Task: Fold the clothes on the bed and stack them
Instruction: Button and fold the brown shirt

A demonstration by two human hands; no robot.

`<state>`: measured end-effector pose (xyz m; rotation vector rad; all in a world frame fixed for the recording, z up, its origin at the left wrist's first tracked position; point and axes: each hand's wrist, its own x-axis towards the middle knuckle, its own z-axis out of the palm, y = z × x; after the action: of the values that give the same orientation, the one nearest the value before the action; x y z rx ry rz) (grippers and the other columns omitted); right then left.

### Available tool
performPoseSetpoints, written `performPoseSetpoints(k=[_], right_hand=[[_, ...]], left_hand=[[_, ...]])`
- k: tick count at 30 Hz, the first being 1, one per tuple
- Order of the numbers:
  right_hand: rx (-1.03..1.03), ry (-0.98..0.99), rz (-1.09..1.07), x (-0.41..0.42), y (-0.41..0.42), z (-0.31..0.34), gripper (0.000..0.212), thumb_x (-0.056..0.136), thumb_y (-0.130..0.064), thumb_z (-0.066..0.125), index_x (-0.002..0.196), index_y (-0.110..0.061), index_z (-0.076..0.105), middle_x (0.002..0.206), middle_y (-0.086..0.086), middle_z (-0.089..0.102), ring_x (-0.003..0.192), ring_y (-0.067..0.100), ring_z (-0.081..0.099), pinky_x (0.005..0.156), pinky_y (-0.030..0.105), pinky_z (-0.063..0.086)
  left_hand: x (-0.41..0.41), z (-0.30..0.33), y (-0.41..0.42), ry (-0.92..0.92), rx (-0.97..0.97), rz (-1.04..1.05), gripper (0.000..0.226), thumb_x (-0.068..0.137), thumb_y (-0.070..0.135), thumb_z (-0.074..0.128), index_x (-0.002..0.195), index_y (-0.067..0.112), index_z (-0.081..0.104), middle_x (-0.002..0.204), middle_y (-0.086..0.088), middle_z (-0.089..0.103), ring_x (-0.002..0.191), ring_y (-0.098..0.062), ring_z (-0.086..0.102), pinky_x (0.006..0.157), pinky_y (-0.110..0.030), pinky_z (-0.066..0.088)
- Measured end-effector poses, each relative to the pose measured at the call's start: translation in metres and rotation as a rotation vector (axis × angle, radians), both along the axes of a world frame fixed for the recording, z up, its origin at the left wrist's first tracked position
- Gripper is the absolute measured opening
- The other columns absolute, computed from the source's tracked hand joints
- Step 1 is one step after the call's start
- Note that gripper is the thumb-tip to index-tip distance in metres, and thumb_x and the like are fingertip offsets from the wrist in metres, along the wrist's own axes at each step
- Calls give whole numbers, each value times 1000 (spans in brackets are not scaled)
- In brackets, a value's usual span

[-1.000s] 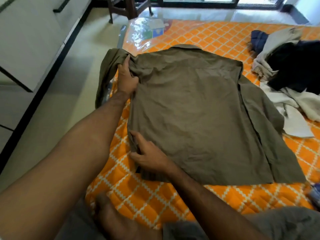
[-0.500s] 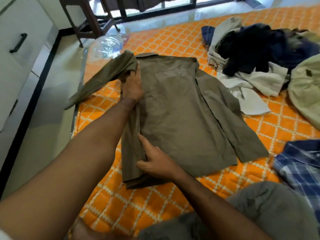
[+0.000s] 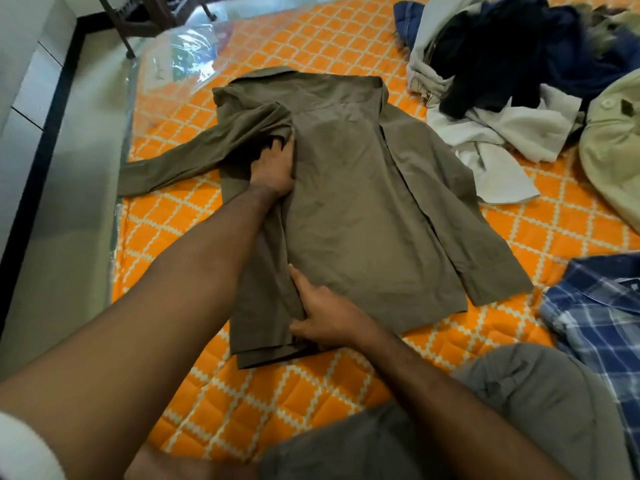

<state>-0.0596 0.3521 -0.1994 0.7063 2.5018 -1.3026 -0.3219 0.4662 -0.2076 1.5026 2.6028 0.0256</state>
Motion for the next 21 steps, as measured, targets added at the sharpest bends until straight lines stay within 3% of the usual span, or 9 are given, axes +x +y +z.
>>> performPoseSetpoints(k=[5, 9, 10, 13, 15, 17, 21], right_hand=[[214, -31, 121, 2, -3, 10, 98, 95, -40, 60, 160, -17, -10, 132, 21, 60, 114, 38, 61, 91, 41, 49], [143, -95, 56, 8, 4, 9, 98, 95, -37, 61, 160, -21, -10, 132, 25, 60, 116, 39, 61, 97, 42, 50], [121, -100, 46, 10, 6, 10, 97, 95, -35, 62, 161, -23, -9, 130, 24, 62, 115, 37, 62, 97, 41, 51], [133, -117, 38, 18, 14, 12, 89, 96, -29, 60, 161, -26, -1, 123, 21, 67, 106, 35, 67, 89, 35, 53], [108, -113, -13, 17, 20, 16, 73, 97, -22, 58, 158, -25, 17, 107, 17, 71, 83, 28, 73, 71, 29, 55], [67, -78, -79, 8, 26, 19, 55, 98, -19, 57, 148, -22, 34, 89, 11, 72, 63, 19, 70, 59, 27, 56], [100, -9, -195, -28, 42, 17, 40, 101, -28, 57, 137, -14, 48, 110, 18, 70, 99, 34, 69, 85, 37, 56]], left_hand=[[-10, 2, -25, -268, 112, -50, 89, 90, 24, 57, 160, 32, 2, 156, -22, 20, 139, -48, 28, 116, -53, 28], [-4, -4, -73, -434, 351, -147, 74, 96, 23, 52, 159, 16, 15, 164, -24, 9, 153, -32, 9, 120, -23, 8], [-3, -5, -87, -397, 372, -175, 71, 97, 26, 51, 159, 13, 19, 164, -22, 9, 153, -29, 12, 120, -24, 10], [2, -15, -125, -185, 304, -223, 68, 99, 45, 39, 157, 13, 27, 165, -13, 15, 148, -28, 28, 117, -44, 24], [3, -22, -146, -93, 248, -188, 73, 96, 56, 28, 155, 14, 31, 165, -9, 20, 147, -28, 30, 117, -52, 25], [-3, -24, -158, -10, 239, -172, 72, 94, 56, 29, 150, 13, 40, 163, -9, 25, 144, -30, 35, 115, -51, 31], [-33, 1, -163, 102, 263, -79, 61, 86, 32, 61, 143, 12, 48, 158, -12, 34, 133, -35, 45, 103, -47, 43]])
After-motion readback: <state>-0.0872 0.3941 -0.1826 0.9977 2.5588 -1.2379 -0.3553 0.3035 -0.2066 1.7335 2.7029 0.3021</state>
